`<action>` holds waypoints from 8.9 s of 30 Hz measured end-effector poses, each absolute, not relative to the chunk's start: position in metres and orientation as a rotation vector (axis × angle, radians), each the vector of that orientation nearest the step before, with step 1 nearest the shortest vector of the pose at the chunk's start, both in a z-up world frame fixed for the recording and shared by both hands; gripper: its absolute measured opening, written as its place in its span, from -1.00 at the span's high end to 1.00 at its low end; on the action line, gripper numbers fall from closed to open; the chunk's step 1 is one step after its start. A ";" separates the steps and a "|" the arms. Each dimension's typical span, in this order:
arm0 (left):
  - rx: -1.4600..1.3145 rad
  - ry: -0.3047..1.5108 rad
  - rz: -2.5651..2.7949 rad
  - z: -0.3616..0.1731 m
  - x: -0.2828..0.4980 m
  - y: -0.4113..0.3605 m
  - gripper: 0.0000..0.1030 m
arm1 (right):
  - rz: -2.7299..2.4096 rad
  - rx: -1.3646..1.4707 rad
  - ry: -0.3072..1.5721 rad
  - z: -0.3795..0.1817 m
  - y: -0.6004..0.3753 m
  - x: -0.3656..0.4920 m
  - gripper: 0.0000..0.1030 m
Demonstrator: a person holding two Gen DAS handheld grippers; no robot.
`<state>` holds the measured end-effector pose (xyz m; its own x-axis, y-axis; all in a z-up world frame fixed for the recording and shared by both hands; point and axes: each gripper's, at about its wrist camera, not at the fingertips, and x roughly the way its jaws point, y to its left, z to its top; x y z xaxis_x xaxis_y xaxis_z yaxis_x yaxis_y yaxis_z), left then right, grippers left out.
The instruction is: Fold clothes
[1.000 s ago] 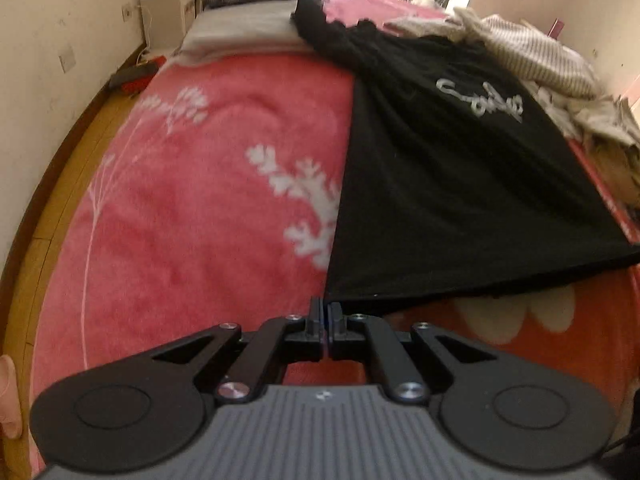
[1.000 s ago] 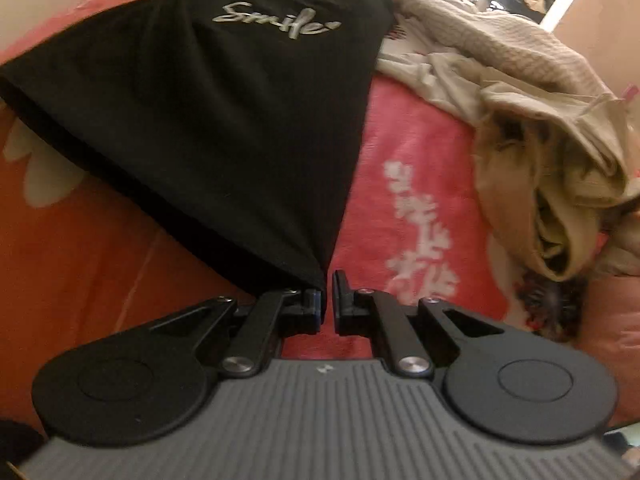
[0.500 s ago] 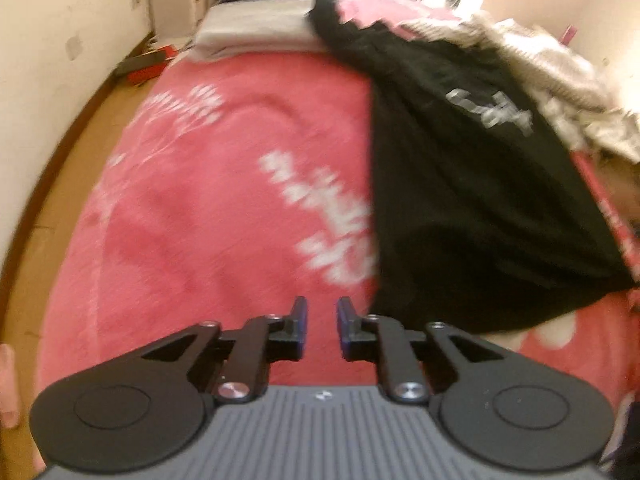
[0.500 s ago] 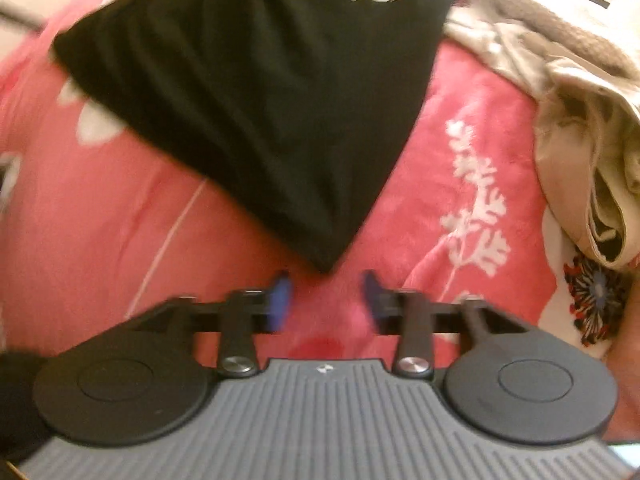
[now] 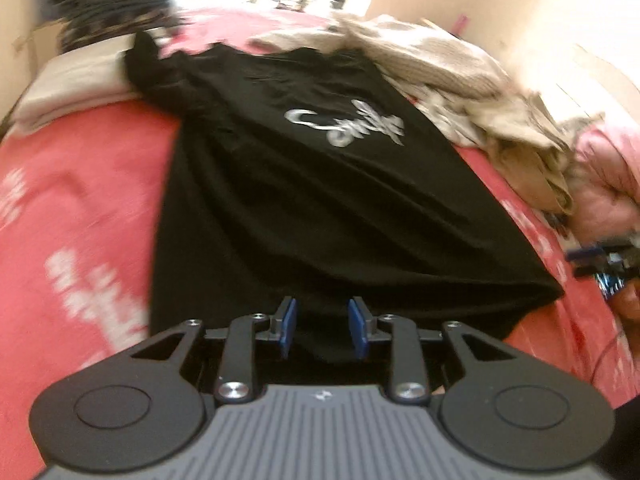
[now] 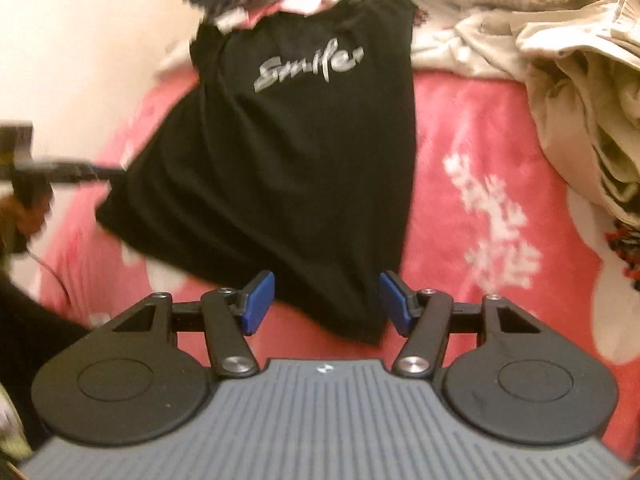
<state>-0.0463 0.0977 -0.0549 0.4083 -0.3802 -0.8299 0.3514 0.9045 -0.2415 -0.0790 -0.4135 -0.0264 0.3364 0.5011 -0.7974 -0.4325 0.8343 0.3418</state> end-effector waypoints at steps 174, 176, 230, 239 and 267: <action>-0.190 1.047 -0.036 -0.052 -0.088 0.200 -0.30 | 0.978 -0.227 0.912 -0.043 0.009 0.176 0.35; -0.212 1.017 -0.050 -0.052 -0.083 0.201 -0.30 | 0.910 -0.268 0.912 -0.058 0.027 0.186 0.35; -0.267 1.016 -0.224 -0.087 -0.059 0.185 0.31 | 0.742 0.423 0.680 0.011 -0.054 0.231 0.93; -0.466 0.988 -0.269 -0.085 -0.071 0.191 0.90 | 0.704 0.452 0.580 0.020 -0.051 0.230 0.93; -0.692 1.064 -0.124 -0.081 -0.109 0.259 0.31 | 1.191 0.517 0.754 0.070 -0.161 0.220 0.35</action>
<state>-0.1093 0.2586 -0.0810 0.5004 -0.4136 -0.7606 -0.2281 0.7845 -0.5766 0.2199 -0.1606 0.0697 0.1798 0.9521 -0.2472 -0.6305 0.3044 0.7140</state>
